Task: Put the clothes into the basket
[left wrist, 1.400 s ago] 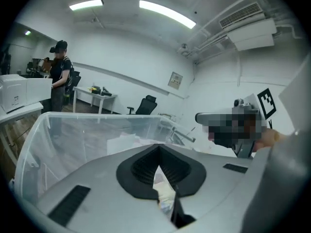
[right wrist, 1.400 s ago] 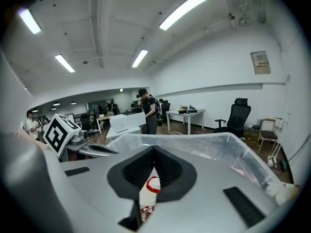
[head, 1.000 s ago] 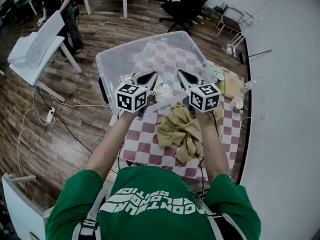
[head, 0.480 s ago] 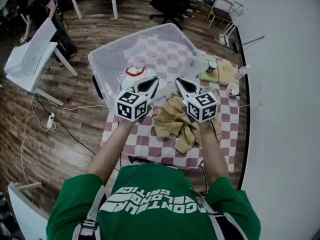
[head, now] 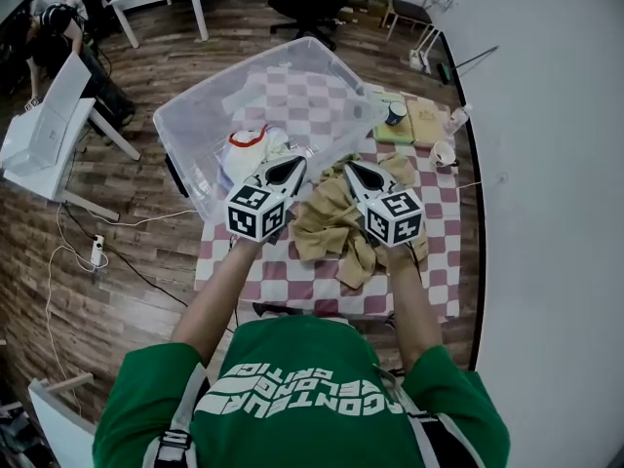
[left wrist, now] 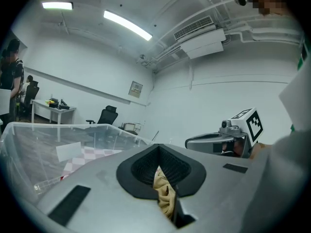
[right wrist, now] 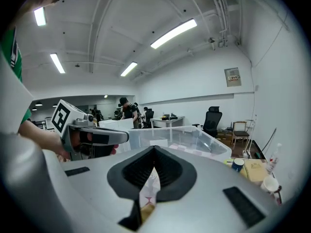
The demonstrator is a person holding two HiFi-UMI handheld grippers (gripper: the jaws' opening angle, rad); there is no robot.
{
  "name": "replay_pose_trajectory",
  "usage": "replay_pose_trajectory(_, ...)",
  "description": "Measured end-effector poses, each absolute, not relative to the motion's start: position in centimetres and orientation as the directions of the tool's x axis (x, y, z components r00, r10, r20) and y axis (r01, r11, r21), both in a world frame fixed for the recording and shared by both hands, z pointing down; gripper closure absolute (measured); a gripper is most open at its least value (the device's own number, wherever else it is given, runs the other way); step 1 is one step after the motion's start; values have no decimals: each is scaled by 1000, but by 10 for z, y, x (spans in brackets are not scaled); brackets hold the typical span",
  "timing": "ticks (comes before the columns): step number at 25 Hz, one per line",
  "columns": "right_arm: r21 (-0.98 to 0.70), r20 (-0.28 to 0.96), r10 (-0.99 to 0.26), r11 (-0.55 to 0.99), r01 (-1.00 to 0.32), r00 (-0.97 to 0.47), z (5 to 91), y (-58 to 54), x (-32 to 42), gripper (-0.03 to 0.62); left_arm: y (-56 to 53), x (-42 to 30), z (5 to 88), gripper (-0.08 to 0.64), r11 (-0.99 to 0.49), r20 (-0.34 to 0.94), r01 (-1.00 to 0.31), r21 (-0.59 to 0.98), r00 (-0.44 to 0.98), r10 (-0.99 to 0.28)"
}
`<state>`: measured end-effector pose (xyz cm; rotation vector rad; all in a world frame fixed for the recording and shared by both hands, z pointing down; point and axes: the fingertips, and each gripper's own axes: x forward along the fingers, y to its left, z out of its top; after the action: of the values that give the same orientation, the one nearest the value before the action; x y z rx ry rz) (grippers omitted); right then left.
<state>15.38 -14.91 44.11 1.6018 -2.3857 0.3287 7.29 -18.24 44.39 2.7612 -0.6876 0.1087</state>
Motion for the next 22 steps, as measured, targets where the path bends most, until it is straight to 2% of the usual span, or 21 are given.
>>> replay_pose_trajectory(10,-73,347,-900,255,-964,-264,463,-111,194,584,-157,113,463,557,-888,167,-370,272,927,-335)
replay_pose_trajectory(17,-76,402,-902,139,-987,-158,499,-72,242,584,-136,138,508,556,-917,268,-319,238,929,-253)
replay_pose_trajectory(22,-51,490,-869,54,-997,-72,541,-35,283,584,-120,146,553,555,-919,359,-313,239,908,-216)
